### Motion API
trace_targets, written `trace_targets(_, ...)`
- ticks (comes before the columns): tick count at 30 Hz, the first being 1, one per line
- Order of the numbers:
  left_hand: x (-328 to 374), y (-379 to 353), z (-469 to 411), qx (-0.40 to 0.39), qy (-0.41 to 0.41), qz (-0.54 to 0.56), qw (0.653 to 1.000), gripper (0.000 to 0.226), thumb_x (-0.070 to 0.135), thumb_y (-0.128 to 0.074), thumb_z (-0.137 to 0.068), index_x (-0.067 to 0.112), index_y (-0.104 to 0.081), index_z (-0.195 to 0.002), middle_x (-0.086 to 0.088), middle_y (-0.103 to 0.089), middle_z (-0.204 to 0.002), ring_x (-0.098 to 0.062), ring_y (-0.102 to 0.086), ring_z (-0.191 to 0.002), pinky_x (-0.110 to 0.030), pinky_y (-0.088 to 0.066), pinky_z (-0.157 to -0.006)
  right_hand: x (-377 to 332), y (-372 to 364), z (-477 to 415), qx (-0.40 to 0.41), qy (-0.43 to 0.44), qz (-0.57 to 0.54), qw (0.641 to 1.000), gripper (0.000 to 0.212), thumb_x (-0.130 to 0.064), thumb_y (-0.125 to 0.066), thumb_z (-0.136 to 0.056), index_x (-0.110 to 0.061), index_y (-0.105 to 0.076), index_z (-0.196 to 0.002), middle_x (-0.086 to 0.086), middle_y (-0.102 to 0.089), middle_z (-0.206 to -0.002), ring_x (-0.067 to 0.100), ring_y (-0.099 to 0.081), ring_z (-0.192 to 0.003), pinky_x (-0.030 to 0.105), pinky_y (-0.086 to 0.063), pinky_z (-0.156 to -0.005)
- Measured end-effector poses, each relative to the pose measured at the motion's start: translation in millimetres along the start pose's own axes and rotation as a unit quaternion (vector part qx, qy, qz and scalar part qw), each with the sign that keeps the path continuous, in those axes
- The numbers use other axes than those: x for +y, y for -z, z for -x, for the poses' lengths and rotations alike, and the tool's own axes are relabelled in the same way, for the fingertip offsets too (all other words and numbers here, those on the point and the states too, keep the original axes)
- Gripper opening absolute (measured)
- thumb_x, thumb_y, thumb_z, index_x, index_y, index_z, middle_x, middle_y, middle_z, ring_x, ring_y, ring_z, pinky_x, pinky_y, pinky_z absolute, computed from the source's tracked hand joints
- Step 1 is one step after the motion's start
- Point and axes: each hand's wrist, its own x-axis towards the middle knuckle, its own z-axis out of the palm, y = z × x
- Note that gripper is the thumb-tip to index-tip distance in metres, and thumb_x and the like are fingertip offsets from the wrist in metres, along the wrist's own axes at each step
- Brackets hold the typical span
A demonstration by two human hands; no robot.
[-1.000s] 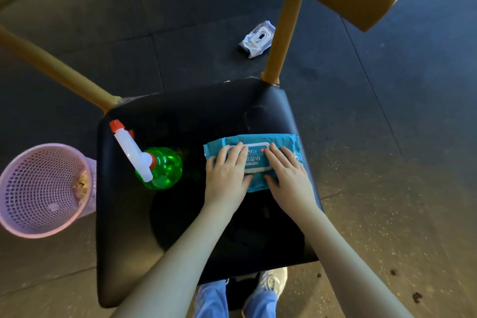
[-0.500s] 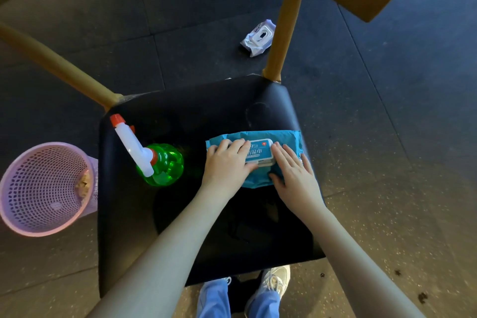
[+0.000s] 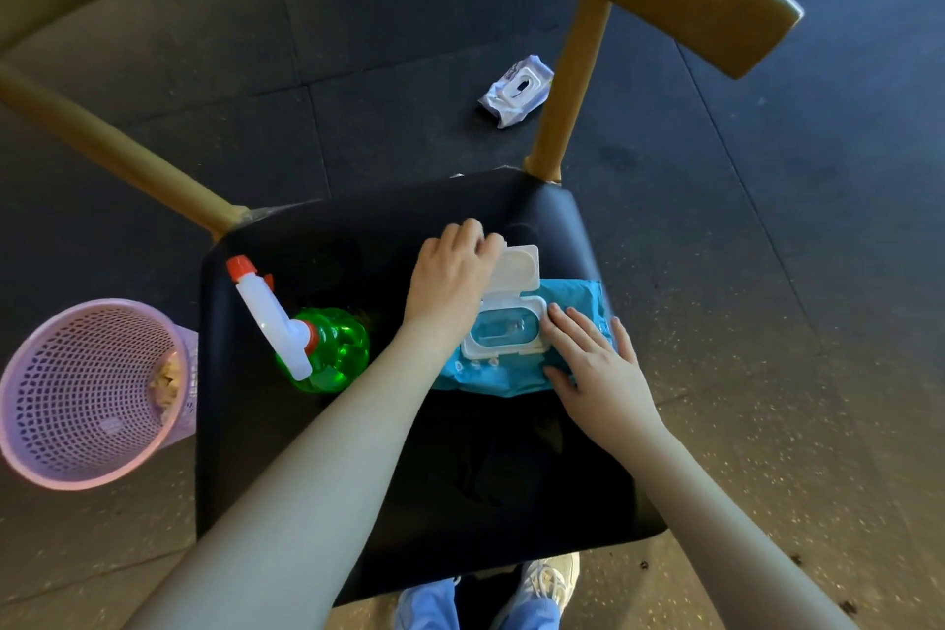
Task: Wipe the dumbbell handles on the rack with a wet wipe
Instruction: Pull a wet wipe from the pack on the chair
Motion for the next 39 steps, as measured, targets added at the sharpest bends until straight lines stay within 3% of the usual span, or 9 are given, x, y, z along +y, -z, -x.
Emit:
trace_targets(3, -6, -14, 12, -0.026, -0.059, 0.035, 0.997, 0.025, 0.002, -0.068, -0.074, 0.012, -0.066, -0.097, -0.006, -0.061, -0.103, -0.027, -0.058, -0.095, -0.038, -0.047, -0.078, -1, -1, 0, 0.003, 0.000, -0.003, 1.000, 0.059, -0.037, -0.038, -0.101, -0.033, -0.009, -0.151, -0.014, -0.002, -0.159, 0.008, 0.000, -0.147, 0.036, 0.020, -0.110)
trace_targets(7, -9, -14, 21, -0.116, -0.017, 0.174, 0.978, 0.032, 0.007, -0.049, -0.090, 0.014, -0.064, -0.117, -0.002, -0.049, -0.137, -0.022, -0.037, -0.132, -0.033, -0.024, -0.109, -3, 0, 0, 0.017, -0.001, -0.015, 1.000, 0.057, -0.033, -0.041, -0.100, -0.031, -0.015, -0.151, -0.013, -0.007, -0.158, 0.008, -0.003, -0.147, 0.035, 0.020, -0.110)
trace_targets(14, -5, -6, 21, -0.158, 0.036, 0.274, 0.948, 0.033, 0.039, -0.052, -0.094, 0.014, -0.074, -0.097, 0.002, -0.046, -0.138, -0.016, -0.035, -0.131, -0.032, -0.024, -0.111, -6, 2, 0, 0.013, -0.006, -0.015, 1.000, 0.057, -0.032, -0.042, -0.100, -0.032, -0.017, -0.151, -0.013, -0.007, -0.158, 0.008, -0.003, -0.147, 0.036, 0.017, -0.112)
trace_targets(18, -13, -1, 23, -0.174, 0.039, 0.276, 0.945, 0.022, 0.037, -0.064, -0.087, 0.016, -0.068, -0.083, 0.007, -0.043, -0.138, -0.013, -0.037, -0.129, -0.031, -0.027, -0.109, -6, 2, -2, 0.008, -0.009, -0.013, 1.000, 0.057, -0.033, -0.041, -0.100, -0.032, -0.016, -0.151, -0.013, -0.006, -0.159, 0.009, -0.001, -0.147, 0.037, 0.017, -0.112)
trace_targets(20, -19, 0, 28, -0.171, 0.002, 0.246, 0.954, 0.015, 0.028, -0.070, -0.083, 0.019, -0.065, -0.094, 0.006, -0.041, -0.139, -0.013, -0.034, -0.132, -0.028, -0.023, -0.108, -6, 2, -2, 0.012, -0.008, -0.018, 1.000, 0.056, -0.033, -0.042, -0.100, -0.032, -0.018, -0.150, -0.013, -0.007, -0.159, 0.009, -0.002, -0.147, 0.037, 0.018, -0.111)
trace_targets(27, -16, -7, 43, -0.108, 0.000, 0.229, 0.967, 0.050, 0.019, -0.073, -0.078, 0.016, -0.056, -0.125, 0.001, -0.048, -0.130, -0.019, -0.046, -0.121, -0.029, -0.030, -0.104, -10, -4, -5, 0.052, -0.013, 0.004, 0.999, 0.050, -0.033, -0.042, -0.100, -0.030, -0.029, -0.148, -0.010, -0.020, -0.157, 0.012, -0.014, -0.146, 0.044, 0.015, -0.113)
trace_targets(31, -22, -11, 45, -0.126, -0.002, 0.227, 0.966, 0.050, 0.026, -0.069, -0.084, 0.021, -0.054, -0.131, 0.006, -0.043, -0.141, -0.015, -0.041, -0.126, -0.028, -0.026, -0.108, -22, -12, -13, 0.184, 0.002, 0.024, 0.983, 0.023, -0.020, -0.069, -0.082, -0.020, -0.071, -0.105, 0.004, -0.061, -0.123, 0.029, -0.057, -0.114, 0.055, -0.015, -0.112)
trace_targets(34, -22, -14, 45, -0.134, 0.007, 0.238, 0.962, 0.050, 0.028, -0.068, -0.085, 0.023, -0.054, -0.132, 0.010, -0.043, -0.142, -0.014, -0.041, -0.126, -0.034, -0.026, -0.112, -34, -19, -29, 0.220, 0.029, 0.043, 0.974, 0.009, -0.024, -0.070, -0.073, -0.022, -0.074, -0.082, 0.002, -0.064, -0.101, 0.028, -0.059, -0.093, 0.050, -0.026, -0.103)
trace_targets(39, -25, -22, 45, -0.124, 0.008, 0.245, 0.962, 0.050, 0.027, -0.069, -0.084, 0.022, -0.056, -0.132, 0.009, -0.044, -0.143, -0.011, -0.036, -0.132, -0.040, -0.027, -0.112, -45, -22, -44, 0.211, 0.009, 0.079, 0.974, 0.007, -0.027, -0.075, -0.069, -0.022, -0.072, -0.066, -0.002, -0.060, -0.073, 0.026, -0.057, -0.078, 0.044, -0.029, -0.090)
